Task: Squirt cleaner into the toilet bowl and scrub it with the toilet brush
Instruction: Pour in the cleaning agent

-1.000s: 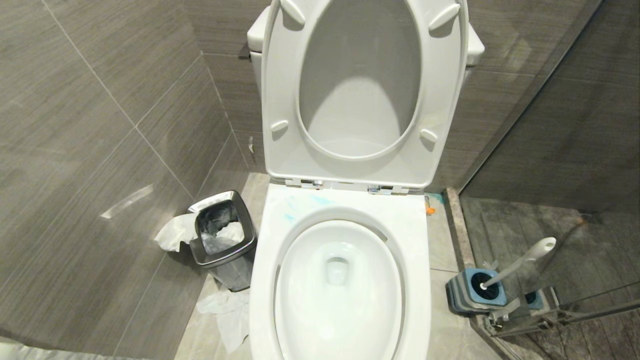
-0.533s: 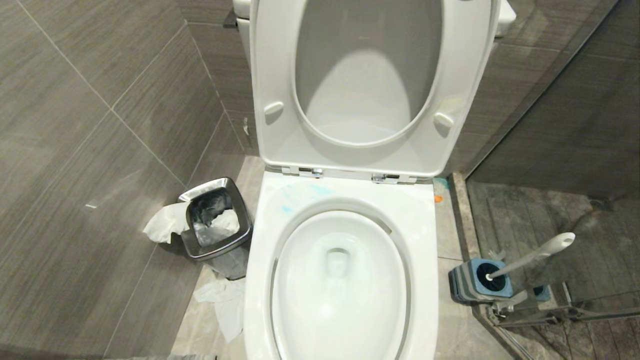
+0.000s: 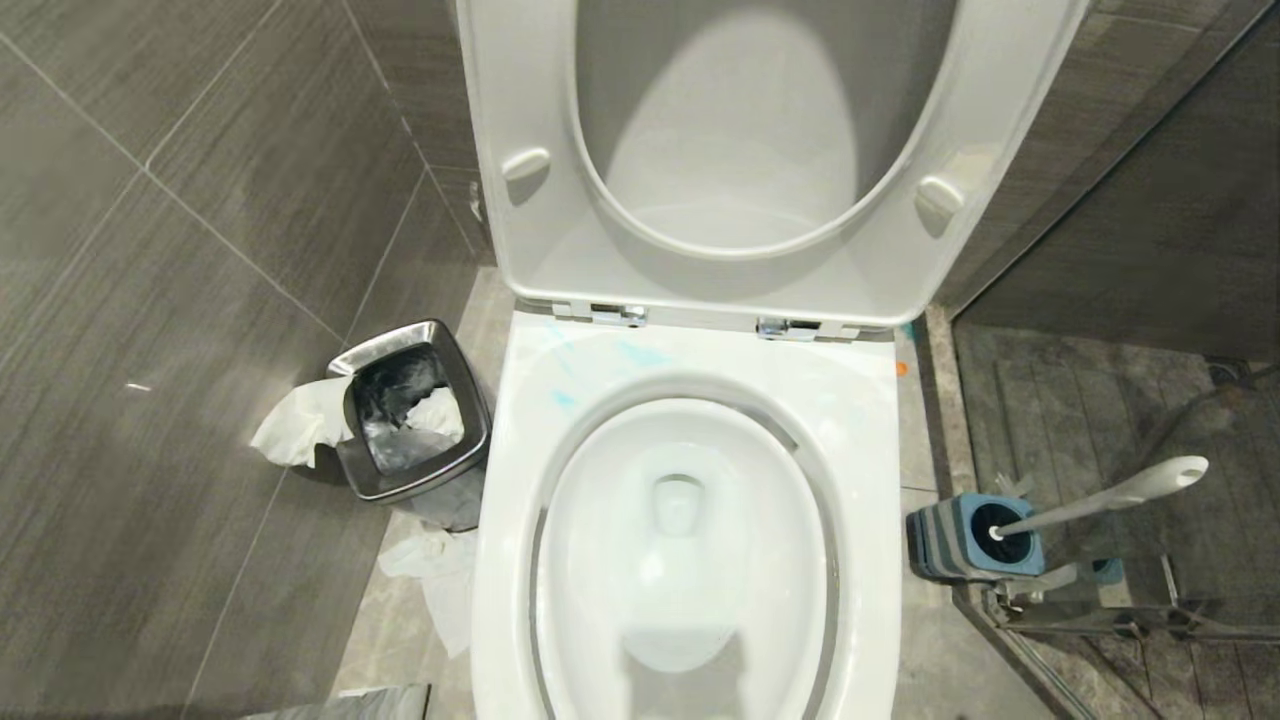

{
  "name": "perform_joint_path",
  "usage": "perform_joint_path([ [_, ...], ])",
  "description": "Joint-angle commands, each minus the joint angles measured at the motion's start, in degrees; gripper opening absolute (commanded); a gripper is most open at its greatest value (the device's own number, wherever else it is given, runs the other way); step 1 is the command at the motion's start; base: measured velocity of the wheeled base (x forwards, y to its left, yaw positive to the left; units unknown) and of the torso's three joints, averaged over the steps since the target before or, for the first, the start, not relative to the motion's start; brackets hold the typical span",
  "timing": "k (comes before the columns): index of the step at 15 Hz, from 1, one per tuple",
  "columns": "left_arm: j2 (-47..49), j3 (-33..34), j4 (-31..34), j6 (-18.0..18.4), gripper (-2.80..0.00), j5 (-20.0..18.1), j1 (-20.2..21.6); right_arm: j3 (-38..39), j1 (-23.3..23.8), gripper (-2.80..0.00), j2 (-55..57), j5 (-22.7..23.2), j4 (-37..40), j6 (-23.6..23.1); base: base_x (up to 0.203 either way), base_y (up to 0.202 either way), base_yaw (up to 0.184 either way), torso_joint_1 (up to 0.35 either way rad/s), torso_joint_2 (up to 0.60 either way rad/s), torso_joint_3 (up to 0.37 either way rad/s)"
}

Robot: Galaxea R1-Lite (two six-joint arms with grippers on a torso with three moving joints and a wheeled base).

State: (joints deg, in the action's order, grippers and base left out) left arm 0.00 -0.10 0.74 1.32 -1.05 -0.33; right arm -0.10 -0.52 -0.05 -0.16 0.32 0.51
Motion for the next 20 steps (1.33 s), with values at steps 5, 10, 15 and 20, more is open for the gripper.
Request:
perform_joint_path([
  [5, 0.1, 0.0, 0.0, -0.2, -2.8, 0.0, 0.1, 0.0, 0.0, -2.8, 0.0, 0.0, 0.0, 0.0, 0.0, 0.0, 0.0, 0.002, 0.0, -0.199],
  [10, 0.1, 0.1, 0.0, -0.3, -2.8, 0.0, 0.0, 0.0, 0.0, -2.8, 0.0, 0.0, 0.0, -0.2, 0.0, 0.0, 0.0, 0.004, 0.0, -0.195],
  [15, 0.1, 0.0, 0.0, -0.2, -2.8, 0.0, 0.0, 0.0, 0.0, -2.8, 0.0, 0.1, 0.0, -0.2, 0.0, 0.0, 0.0, 0.003, 0.0, -0.134],
  [20, 0.1, 0.0, 0.0, -0.2, -2.8, 0.0, 0.0, 0.0, 0.0, -2.8, 0.0, 0.5, 0.0, -0.6, 0.0, 0.0, 0.0, 0.0, 0.0, 0.0],
])
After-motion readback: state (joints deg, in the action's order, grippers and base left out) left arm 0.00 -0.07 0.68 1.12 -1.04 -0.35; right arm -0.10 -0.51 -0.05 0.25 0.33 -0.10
